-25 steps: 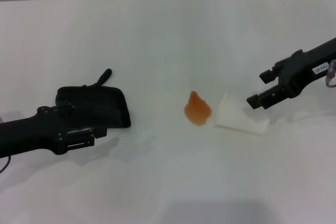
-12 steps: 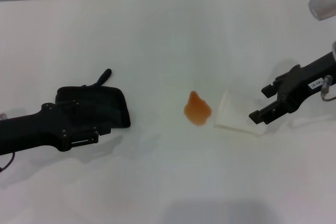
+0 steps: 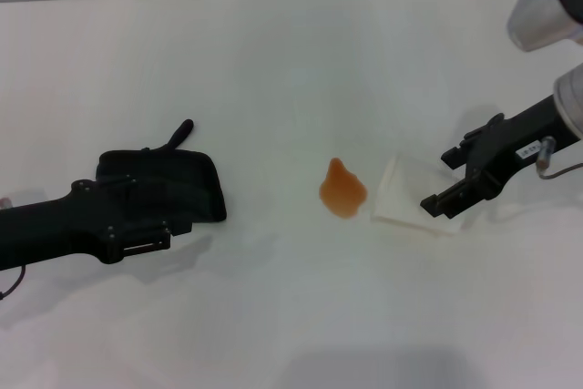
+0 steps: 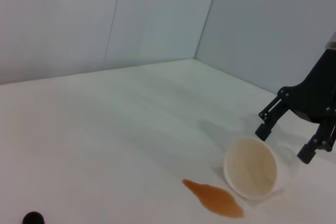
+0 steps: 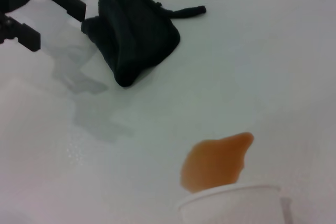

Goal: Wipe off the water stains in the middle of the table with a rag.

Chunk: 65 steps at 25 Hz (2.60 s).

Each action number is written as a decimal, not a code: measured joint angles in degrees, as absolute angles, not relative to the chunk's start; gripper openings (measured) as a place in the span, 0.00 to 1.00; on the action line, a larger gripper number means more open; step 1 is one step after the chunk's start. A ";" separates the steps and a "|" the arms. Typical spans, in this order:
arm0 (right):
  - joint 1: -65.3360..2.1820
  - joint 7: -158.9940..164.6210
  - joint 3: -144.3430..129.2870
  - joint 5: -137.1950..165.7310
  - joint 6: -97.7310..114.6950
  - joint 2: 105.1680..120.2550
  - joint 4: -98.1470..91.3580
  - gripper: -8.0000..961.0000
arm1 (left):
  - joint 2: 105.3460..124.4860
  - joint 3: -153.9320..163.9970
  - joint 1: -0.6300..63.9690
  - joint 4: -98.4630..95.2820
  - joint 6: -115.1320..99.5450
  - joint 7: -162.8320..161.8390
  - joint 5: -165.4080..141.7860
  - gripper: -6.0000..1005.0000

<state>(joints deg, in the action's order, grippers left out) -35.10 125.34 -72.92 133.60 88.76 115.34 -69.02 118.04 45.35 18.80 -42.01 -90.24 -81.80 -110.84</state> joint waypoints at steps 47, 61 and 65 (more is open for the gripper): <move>-35.35 125.81 -80.26 136.90 82.34 115.40 -65.43 0.86 | 118.13 45.35 19.21 -42.01 -89.64 -81.91 -110.75 0.75; -35.42 125.86 -80.24 136.87 82.35 115.40 -65.39 0.75 | 118.18 45.35 19.16 -42.01 -89.55 -81.91 -110.78 0.75; -35.29 125.86 -80.21 136.72 82.36 115.40 -65.42 0.75 | 118.20 45.35 19.16 -42.01 -89.55 -81.91 -110.79 0.75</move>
<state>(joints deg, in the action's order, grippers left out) -35.29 125.86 -80.21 136.72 82.36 115.40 -65.42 118.20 45.35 19.16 -42.01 -89.55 -81.91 -110.79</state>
